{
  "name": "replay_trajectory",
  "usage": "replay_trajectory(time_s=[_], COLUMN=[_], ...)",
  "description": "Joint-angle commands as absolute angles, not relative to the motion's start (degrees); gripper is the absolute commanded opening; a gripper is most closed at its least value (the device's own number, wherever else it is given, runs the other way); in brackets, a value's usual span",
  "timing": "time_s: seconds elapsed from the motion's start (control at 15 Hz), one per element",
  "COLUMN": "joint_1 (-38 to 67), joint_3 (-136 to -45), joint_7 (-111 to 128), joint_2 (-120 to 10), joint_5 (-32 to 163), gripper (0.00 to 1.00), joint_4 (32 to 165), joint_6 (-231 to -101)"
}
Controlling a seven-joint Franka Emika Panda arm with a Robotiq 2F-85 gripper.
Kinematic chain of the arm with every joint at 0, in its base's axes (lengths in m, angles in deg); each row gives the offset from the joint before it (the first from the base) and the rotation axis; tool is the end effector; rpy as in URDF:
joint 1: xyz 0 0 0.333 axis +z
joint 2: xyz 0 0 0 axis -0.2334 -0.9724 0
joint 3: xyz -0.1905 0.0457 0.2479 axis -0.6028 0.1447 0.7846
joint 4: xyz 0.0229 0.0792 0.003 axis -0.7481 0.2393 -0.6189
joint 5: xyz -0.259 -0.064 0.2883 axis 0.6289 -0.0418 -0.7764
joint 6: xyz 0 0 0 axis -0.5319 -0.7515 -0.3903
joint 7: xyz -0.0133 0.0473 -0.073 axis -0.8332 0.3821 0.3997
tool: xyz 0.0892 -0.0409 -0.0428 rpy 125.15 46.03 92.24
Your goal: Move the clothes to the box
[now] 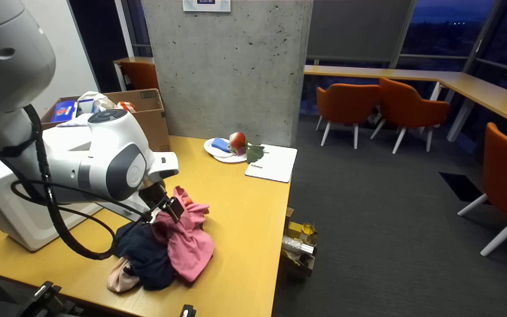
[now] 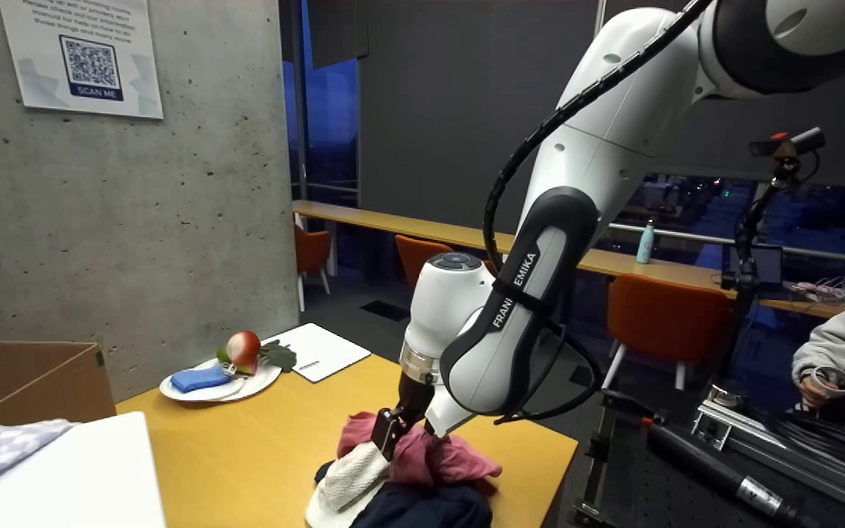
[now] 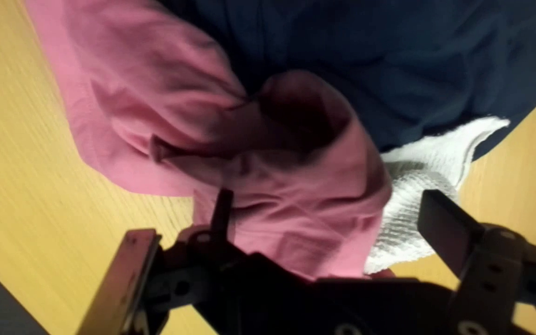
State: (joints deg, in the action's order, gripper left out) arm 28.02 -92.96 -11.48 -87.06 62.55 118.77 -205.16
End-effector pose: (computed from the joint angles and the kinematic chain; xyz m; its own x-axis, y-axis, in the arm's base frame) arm 0.5960 0.0857 0.0579 0.9460 -0.2331 0.2252 -0.2364 -0.9716 -0.0126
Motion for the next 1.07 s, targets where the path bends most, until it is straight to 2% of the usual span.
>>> replay_trajectory(time_s=[0.0,0.07,0.27,0.67,0.8,1.0], joint_1=[29.2,29.3,29.5,31.1,32.9,37.3], joint_3=[-95.2,-95.4,-95.7,-97.1,-99.0,-103.4], joint_7=[-9.8,-9.9,-10.1,-10.8,-11.1,-12.2], joint_2=[-87.4,-87.5,-87.3,-85.4,-83.0,-78.8], joint_5=[60.3,60.3,60.4,60.6,61.1,62.4], gripper=[0.75,0.74,0.49,0.05,0.00,0.02], joint_4=[118.3,118.1,118.1,119.5,119.7,118.6], joint_6=[-203.3,-203.0,-202.7,-202.8,-201.4,-198.5])
